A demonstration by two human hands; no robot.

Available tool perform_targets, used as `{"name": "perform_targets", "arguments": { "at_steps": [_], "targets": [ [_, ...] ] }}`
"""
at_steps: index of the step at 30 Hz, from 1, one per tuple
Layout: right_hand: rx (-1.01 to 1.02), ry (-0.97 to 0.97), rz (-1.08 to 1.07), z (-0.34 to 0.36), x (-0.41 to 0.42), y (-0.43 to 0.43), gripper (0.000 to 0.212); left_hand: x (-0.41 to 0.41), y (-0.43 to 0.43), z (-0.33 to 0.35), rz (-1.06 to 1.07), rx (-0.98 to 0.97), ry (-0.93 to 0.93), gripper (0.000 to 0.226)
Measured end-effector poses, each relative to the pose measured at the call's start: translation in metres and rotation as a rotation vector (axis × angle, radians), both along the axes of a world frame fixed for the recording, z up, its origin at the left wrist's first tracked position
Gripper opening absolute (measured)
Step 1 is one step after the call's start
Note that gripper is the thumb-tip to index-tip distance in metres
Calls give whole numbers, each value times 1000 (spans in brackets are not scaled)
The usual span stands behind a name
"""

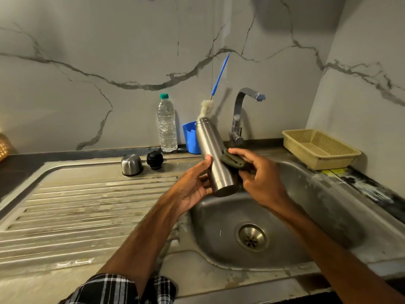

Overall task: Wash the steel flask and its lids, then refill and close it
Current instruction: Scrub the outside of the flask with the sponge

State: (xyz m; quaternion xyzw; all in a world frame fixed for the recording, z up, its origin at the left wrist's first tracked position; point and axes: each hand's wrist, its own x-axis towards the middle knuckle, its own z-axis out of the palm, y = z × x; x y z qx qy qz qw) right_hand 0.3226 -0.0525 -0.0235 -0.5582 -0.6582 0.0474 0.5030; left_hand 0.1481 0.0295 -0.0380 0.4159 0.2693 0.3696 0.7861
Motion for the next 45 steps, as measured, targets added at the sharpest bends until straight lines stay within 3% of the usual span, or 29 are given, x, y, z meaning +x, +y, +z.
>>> {"name": "perform_targets", "arguments": {
  "at_steps": [10,25,30,32,35,41,45],
  "targets": [
    [-7,-109,6,-2,3,0,65,-6,-3,-1,-125,106,180,36],
    [133,-122,216,2,-13,-18,58,-21,13,6,52,148,-4,35],
    [138,-87,63,-4,-9,-14,60,-19,10,6,19,149,-22,25],
    [142,-102,81,-4,-11,-15,60,-19,7,7,6,158,-20,19],
    [191,-120,136,-4,-10,-13,58,-21,8,6,-1,157,-32,36],
    [183,-99,78,-8,0,-10,60,-10,1,4,-81,172,23,12],
    [203,-93,70,-11,3,-3,62,-8,-3,3,-95,179,29,19]
  ]
}}
